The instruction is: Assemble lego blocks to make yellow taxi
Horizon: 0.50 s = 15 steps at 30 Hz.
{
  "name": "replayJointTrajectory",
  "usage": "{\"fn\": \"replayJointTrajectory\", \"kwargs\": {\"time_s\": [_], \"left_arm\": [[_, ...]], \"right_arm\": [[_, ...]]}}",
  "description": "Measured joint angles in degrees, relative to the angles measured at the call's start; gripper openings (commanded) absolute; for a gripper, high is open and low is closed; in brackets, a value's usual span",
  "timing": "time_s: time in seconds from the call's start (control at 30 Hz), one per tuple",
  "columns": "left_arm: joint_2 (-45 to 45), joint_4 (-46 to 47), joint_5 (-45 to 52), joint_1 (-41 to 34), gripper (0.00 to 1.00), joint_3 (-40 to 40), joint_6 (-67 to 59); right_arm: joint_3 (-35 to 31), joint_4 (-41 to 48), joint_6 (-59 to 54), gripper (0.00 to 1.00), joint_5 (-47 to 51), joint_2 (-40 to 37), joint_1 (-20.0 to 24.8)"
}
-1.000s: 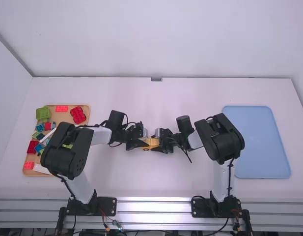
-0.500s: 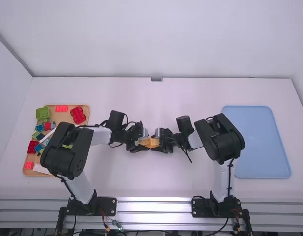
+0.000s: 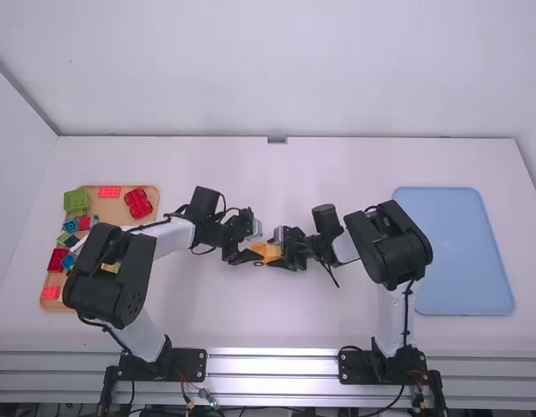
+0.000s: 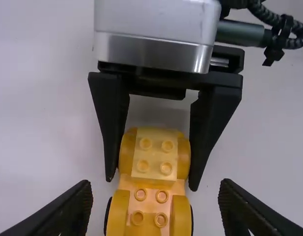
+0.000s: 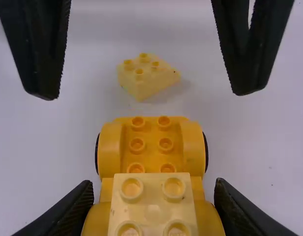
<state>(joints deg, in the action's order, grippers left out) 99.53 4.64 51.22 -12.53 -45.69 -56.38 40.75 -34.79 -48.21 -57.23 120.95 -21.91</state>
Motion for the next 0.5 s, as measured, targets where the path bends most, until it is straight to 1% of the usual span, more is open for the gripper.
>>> {"fn": "replayJointTrajectory", "kwargs": {"time_s": [0.1,0.13,0.2,0.27,0.37,0.43,0.47,0.5], "left_arm": [[0.00,-0.11,-0.26,0.00,0.74,0.00,0.00],[-0.02,-0.17,-0.46,0.00,0.81,0.00,0.00],[-0.02,-0.11,-1.14,0.00,0.82,-0.02,-0.07],[-0.02,0.07,-2.43,0.26,0.87,0.00,0.02],[-0.09,0.98,-3.43,1.09,0.90,-0.02,-0.02],[-0.44,1.66,-3.48,1.95,0.97,-0.02,-0.17],[-0.85,2.40,-3.48,2.43,0.99,0.00,-0.61],[-1.44,3.54,-3.50,3.06,0.99,0.00,-0.87]], "right_arm": [[0.00,0.02,0.13,0.54,0.00,0.00,0.00],[0.00,0.02,0.13,0.54,0.00,0.00,0.00],[0.00,0.00,0.11,0.55,0.00,0.00,0.00],[0.00,0.00,0.00,0.55,0.00,0.00,0.00],[0.00,0.00,0.00,0.55,0.02,0.00,0.00],[0.00,0.00,0.15,0.55,0.04,0.00,0.00],[0.00,0.00,0.15,0.56,0.04,0.00,0.00],[0.00,0.02,0.02,0.57,0.02,0.00,0.00]]}}
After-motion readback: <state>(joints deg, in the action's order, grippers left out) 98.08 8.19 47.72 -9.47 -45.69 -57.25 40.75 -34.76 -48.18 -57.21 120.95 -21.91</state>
